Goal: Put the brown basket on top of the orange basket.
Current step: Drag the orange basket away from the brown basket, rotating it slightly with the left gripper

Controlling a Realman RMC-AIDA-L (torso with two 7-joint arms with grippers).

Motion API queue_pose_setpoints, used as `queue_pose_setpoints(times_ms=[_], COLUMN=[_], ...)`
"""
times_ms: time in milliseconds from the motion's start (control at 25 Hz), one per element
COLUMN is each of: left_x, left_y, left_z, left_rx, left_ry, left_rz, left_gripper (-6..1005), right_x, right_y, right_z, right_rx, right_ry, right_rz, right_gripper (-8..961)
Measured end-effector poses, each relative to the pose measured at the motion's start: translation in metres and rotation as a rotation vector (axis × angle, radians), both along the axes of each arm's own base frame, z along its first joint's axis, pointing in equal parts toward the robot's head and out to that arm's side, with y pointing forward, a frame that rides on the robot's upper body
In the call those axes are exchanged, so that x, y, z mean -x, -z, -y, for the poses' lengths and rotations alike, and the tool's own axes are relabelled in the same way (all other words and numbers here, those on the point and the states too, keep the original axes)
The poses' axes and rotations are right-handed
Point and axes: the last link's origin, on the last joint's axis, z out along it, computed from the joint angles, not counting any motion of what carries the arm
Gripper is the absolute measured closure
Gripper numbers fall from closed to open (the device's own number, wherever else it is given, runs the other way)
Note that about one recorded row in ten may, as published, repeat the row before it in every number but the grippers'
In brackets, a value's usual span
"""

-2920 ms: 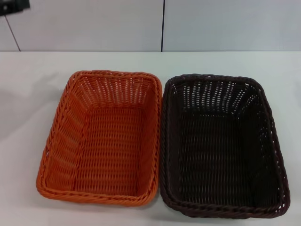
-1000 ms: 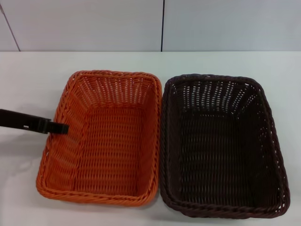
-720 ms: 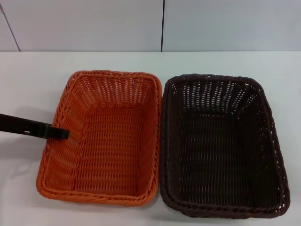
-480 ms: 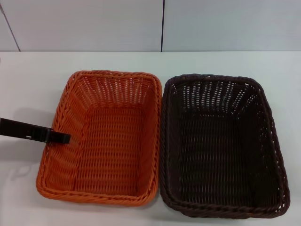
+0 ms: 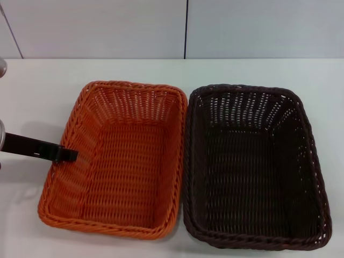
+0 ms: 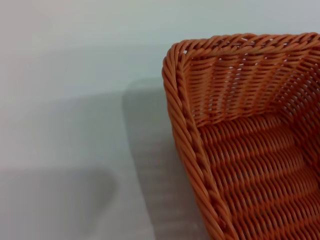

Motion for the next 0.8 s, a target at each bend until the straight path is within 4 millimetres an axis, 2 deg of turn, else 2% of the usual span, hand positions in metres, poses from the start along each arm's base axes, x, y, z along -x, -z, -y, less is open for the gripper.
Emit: queue_pose_setpoints(times_ms=[240, 440, 480, 520, 560, 640, 760, 800], left_x=[-0.002, 0.003, 0.004, 0.005, 0.005, 0.005, 0.005, 0.003], left_y=[-0.006, -0.035, -0.042, -0.058, -0.058, -0.071, -0.071, -0.083], left_z=[-0.003, -0.011, -0.013, -0.015, -0.015, -0.016, -0.016, -0.017], left_rx=[-0.006, -0.064, -0.087, -0.137, -0.137, -0.163, -0.163, -0.161], left_ry=[0.013, 0.021, 0.027, 0.045, 0.045, 0.058, 0.058, 0.073], left_rz=[-0.015, -0.054, -0.058, -0.059, -0.059, -0.057, -0.057, -0.065], left_gripper=[754, 771, 775, 778, 784, 795, 812, 818], right_x=[-0.001, -0.001, -0.001, -0.002, -0.002, -0.002, -0.004, -0.004], right_y=[0.0, 0.0, 0.0, 0.0, 0.0, 0.0, 0.0, 0.0], right_z=[-0.002, -0.003, -0.003, -0.003, -0.003, -0.003, -0.002, -0.001], right_rx=[0.0, 0.004, 0.004, 0.005, 0.005, 0.004, 0.004, 0.004], right_ry=[0.012, 0.017, 0.017, 0.019, 0.02, 0.022, 0.026, 0.027], right_rz=[-0.006, -0.008, -0.008, -0.009, -0.009, -0.009, -0.01, -0.01], right_gripper=[277, 276, 276, 276, 275, 275, 276, 277])
